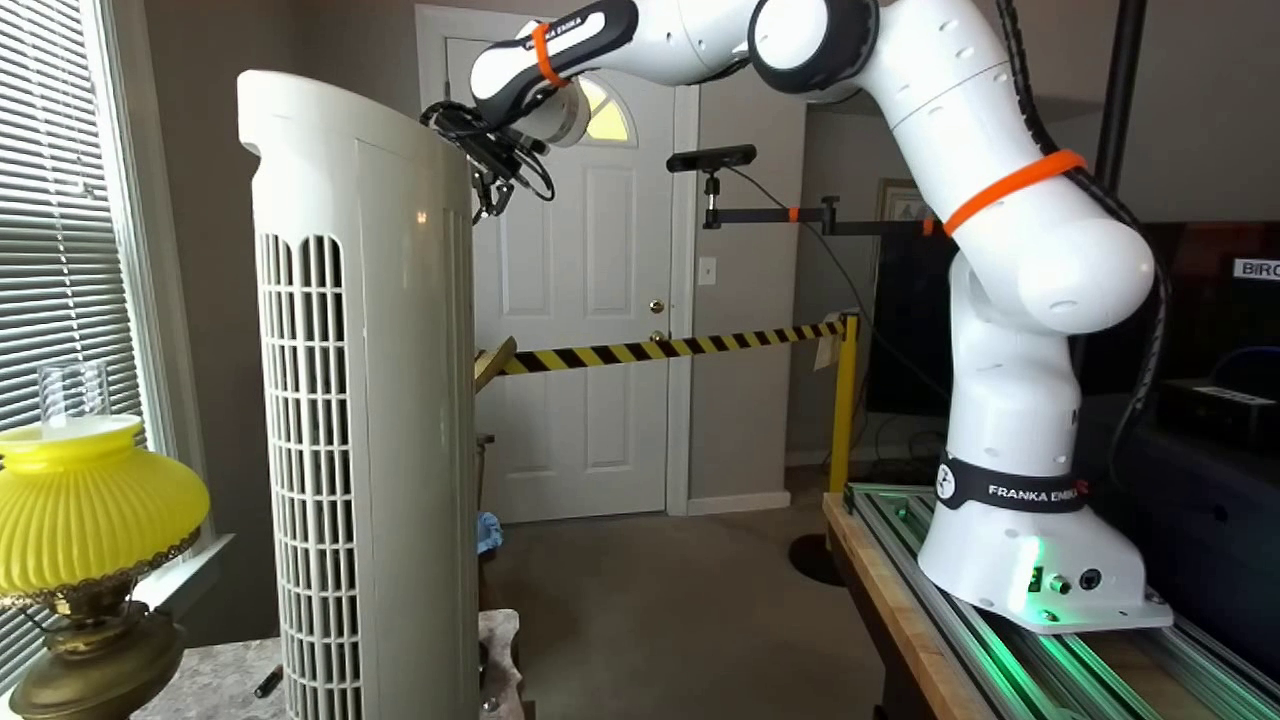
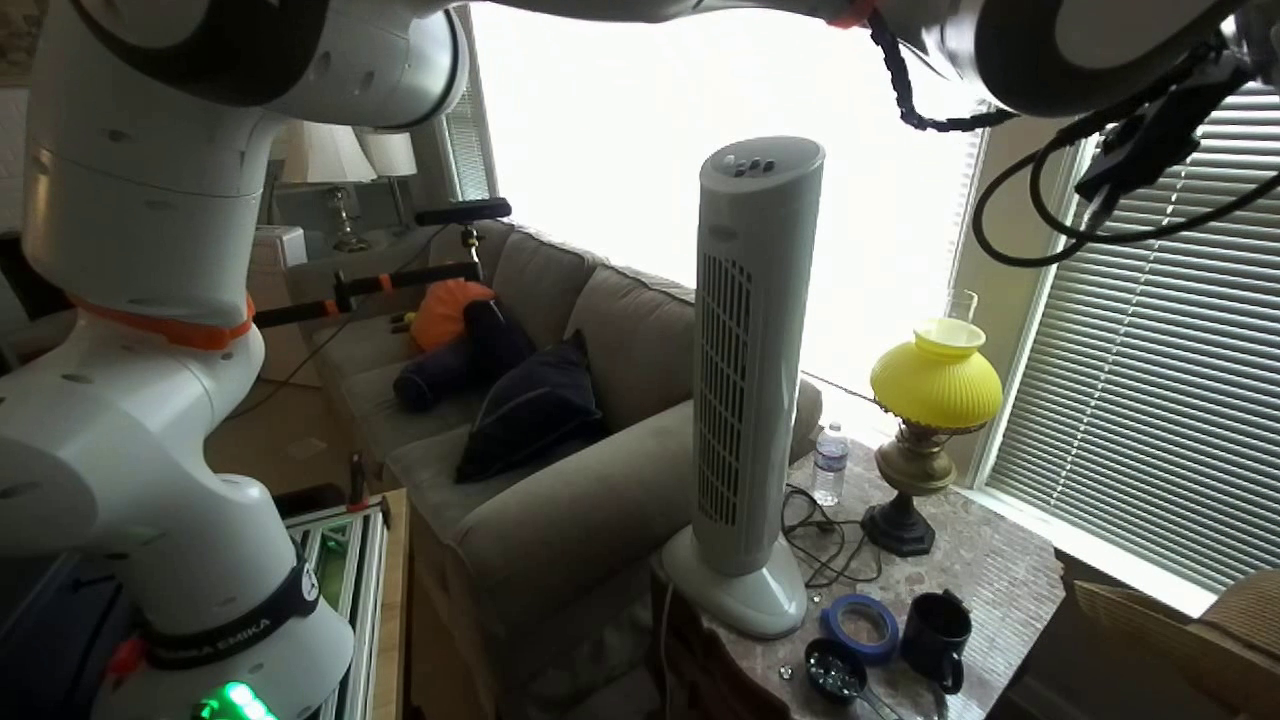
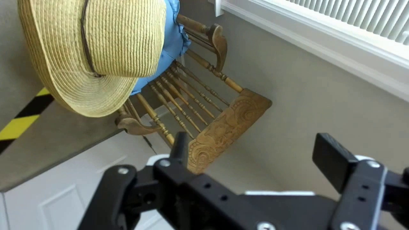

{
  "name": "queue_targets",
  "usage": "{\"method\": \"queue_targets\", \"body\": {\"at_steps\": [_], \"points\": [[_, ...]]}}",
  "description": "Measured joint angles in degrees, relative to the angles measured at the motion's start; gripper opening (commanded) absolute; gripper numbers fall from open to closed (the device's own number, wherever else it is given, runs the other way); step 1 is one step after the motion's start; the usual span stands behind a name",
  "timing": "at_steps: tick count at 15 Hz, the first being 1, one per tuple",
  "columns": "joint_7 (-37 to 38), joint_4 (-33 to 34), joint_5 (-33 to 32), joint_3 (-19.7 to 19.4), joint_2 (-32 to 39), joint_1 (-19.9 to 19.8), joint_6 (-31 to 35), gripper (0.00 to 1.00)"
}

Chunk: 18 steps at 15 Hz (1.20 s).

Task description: Remove the hat from the fan

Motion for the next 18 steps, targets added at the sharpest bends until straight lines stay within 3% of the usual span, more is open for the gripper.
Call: {"method": "queue_targets", "body": {"at_steps": [5,10,14,18], "points": [[-19.73,-4.41,3.74,6.2,-6.08,-4.43,-2.79,1.0],[-33.52,-5.76,8.18,8.24,-11.77,-7.58,-18.4,1.0],[-40.3,-5.7,5.55,7.54,-15.53,-7.98,-31.25,1.0],[-46.08,-5.75,-1.0,7.6,-18.34,-7.36,-39.16,1.0]]}}
